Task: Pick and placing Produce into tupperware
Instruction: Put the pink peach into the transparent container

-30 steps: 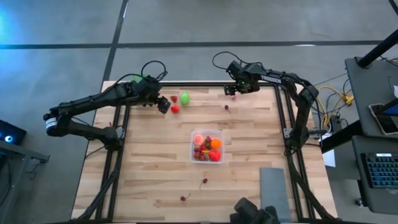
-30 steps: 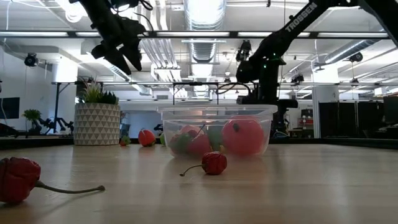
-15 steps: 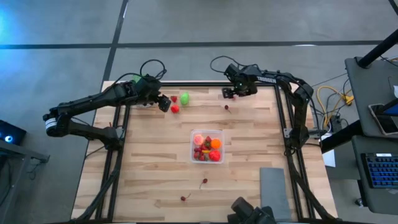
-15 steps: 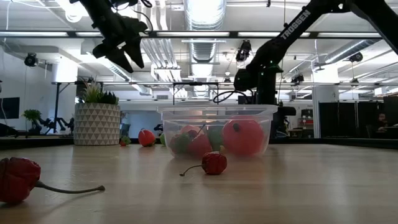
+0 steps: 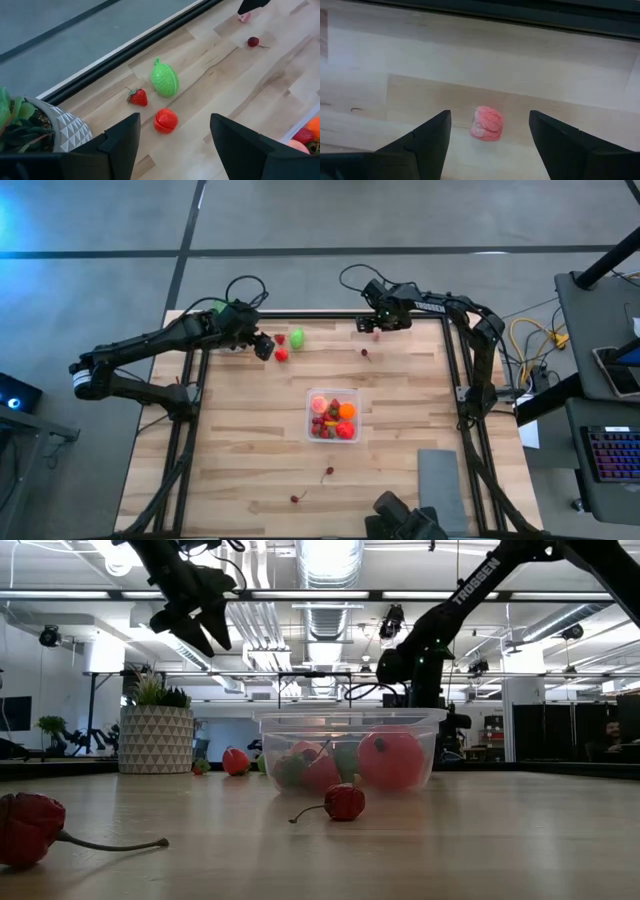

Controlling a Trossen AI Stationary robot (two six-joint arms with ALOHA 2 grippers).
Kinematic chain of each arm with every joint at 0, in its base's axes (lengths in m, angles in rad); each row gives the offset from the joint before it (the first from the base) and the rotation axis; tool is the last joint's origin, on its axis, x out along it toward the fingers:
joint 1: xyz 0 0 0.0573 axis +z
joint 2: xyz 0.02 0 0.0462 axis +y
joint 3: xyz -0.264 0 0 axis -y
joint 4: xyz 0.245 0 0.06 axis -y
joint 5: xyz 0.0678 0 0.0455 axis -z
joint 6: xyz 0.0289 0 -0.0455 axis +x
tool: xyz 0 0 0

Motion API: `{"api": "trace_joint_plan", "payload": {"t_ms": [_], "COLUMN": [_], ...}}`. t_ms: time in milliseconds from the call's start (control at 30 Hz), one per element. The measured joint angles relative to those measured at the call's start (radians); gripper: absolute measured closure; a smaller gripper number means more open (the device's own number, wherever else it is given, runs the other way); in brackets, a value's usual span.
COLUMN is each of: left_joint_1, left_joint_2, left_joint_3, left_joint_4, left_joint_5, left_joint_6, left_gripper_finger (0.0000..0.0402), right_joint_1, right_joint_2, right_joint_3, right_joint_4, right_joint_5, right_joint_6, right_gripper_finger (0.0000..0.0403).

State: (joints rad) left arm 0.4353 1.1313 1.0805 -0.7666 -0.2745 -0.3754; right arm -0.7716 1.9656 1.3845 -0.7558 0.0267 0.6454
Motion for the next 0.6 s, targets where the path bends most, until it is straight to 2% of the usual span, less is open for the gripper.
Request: {"api": "trace_joint_plan", "payload": {"t_ms": [300,600], "left_joint_1": [0.004,0.004], "left_joint_2": [0.0,0.0], "left_joint_3": [0.0,0.0], "left_joint_4": [0.004,0.002], "left_joint_5": [-0.005,-0.005], "left_joint_6": [0.016,0.015], "left_gripper_finger": [0.0175,0.0175], "right_joint_1": [-0.012,-0.009], "right_joint_2": [0.026,0.06], "right_joint_3": [-0.012,0.003], "right_joint_4": [0.01,0.013], "right_joint_5": [0.022,-0.004], "right_joint_6": [0.001,0.001], "right_gripper_finger": [0.0143,0.0143]}}
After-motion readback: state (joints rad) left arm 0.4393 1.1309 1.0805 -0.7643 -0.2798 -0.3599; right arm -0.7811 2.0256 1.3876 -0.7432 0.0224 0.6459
